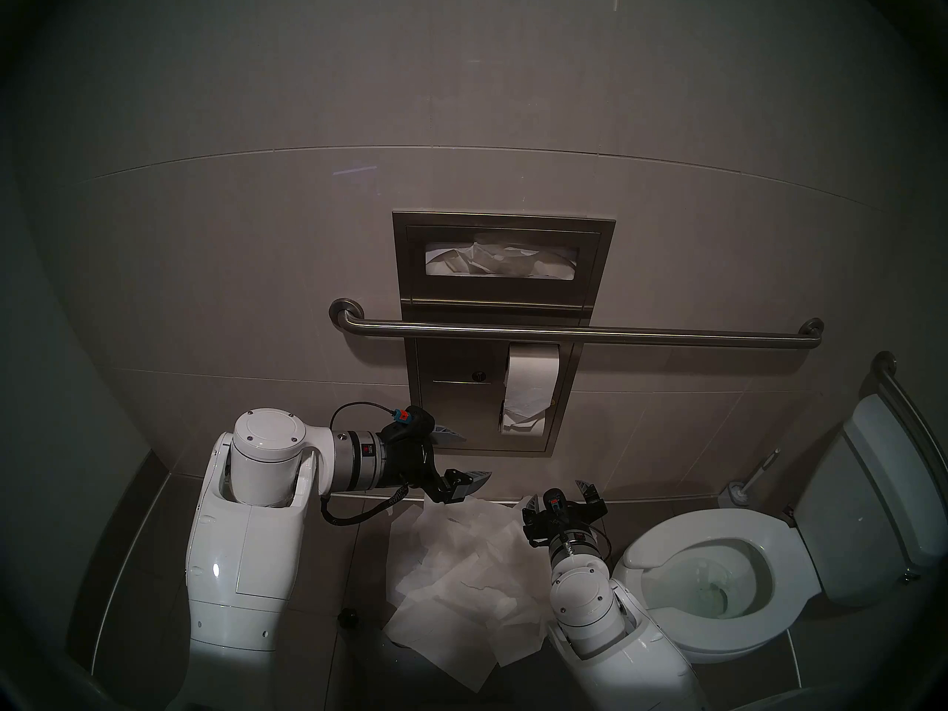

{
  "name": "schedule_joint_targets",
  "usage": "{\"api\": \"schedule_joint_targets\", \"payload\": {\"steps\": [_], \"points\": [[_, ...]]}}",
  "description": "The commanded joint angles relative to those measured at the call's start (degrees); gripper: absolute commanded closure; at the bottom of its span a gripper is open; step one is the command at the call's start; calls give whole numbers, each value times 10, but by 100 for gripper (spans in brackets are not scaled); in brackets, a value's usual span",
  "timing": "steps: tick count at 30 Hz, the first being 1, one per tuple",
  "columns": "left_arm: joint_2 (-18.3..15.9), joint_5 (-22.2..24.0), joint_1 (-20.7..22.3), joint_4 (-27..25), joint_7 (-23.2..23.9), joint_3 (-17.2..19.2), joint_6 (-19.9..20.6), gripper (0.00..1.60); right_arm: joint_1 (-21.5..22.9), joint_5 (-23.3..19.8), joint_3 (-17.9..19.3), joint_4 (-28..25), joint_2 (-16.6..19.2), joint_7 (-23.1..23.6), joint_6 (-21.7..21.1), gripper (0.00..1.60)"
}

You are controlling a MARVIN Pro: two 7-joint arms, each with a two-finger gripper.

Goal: Take out a toilet seat cover

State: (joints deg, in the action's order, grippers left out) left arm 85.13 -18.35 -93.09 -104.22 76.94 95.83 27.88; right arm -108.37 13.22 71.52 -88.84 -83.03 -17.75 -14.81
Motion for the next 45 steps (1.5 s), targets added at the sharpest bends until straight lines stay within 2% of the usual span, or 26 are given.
{"api": "schedule_joint_targets", "payload": {"steps": [1,7,11,14,16,18,20,21,23,25,28,31,33,37,38,42,45], "points": [[3,4,8,-11,2,-1,-1,0,34,35,-11,-24,30,5,6,0],[3,3,8,-10,2,-1,-1,0,76,61,-16,-30,49,20,0,0],[3,3,9,-10,2,0,-2,0,88,77,-20,-34,53,34,-2,0],[4,2,9,-10,3,0,-2,0,122,94,-37,-24,63,55,3,0],[4,2,9,-9,3,0,-2,0,116,110,-30,-38,59,69,4,0],[4,2,9,-9,3,0,-2,0,137,115,-37,-30,63,78,5,0],[4,1,9,-9,3,0,-3,0,134,122,-33,-37,62,85,6,0],[4,1,9,-9,3,0,-3,0,155,120,-40,-27,66,90,5,0],[4,1,9,-9,4,0,-3,0,147,139,-29,-45,61,105,9,0],[5,1,9,-9,4,0,-3,0,171,143,-35,-37,66,114,9,0],[5,0,9,-9,4,1,-3,0,170,153,-28,-45,63,124,9,0],[5,0,9,-9,5,1,-4,0,202,183,-34,-38,72,141,3,0],[5,0,9,-9,5,1,-4,0,196,193,-28,-45,68,145,5,0],[6,-1,9,-9,5,1,-4,0,223,208,-29,-36,70,159,2,0],[6,-1,9,-9,5,1,-4,0,215,212,-22,-44,66,162,4,0],[7,-1,9,-9,6,2,-4,0,242,205,-21,-33,67,184,5,0],[7,-1,9,-9,6,2,-4,0,251,175,-10,-35,54,198,7,0]]}}
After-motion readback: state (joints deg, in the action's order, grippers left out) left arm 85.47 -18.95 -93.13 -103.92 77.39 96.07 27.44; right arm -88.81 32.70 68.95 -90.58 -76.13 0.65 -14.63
